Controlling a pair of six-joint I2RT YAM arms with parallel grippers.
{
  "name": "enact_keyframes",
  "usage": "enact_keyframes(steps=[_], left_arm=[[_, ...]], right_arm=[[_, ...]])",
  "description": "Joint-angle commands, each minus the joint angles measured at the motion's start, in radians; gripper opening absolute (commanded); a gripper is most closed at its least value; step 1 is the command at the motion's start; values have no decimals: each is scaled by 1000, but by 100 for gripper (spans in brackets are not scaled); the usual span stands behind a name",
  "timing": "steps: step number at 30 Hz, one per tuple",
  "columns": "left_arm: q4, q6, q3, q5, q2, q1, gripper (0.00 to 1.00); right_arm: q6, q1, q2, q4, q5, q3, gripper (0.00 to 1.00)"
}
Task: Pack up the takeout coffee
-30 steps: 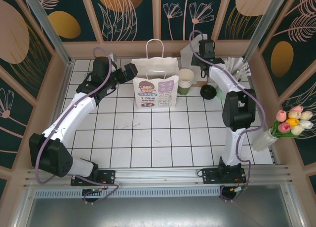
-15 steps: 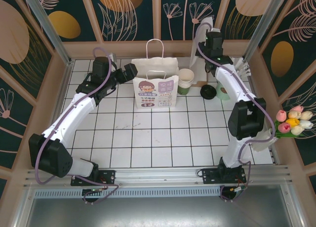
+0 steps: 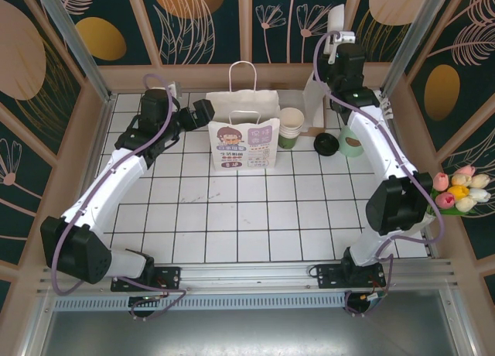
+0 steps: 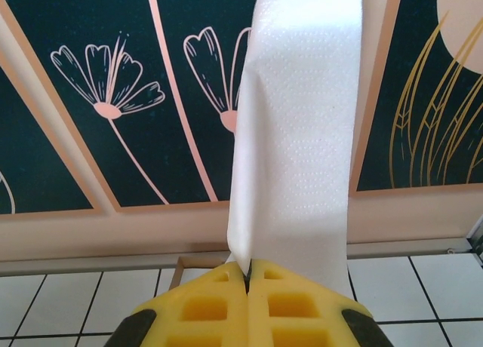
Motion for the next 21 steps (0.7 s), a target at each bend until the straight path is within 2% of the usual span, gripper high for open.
enact_keyframes(steps=[1,9,13,17,21], left_arm=[[41,72,0,77,-38,7,98],[81,265,39,283,-107,6,99],[75,321,73,375,-105,1,98],[77,339,93,327,-105,-5,99],[54,288,117,123,-92,-5,99]], right_arm=[[-7,-4,-27,-18,-16,19,0],[45,7,-33,-161,-75,185,0],[39,61,-44,-207,-72,259,0],[9,136,-42,-245,-12,358,0],[-46,213,-47,-264,4,454,0]])
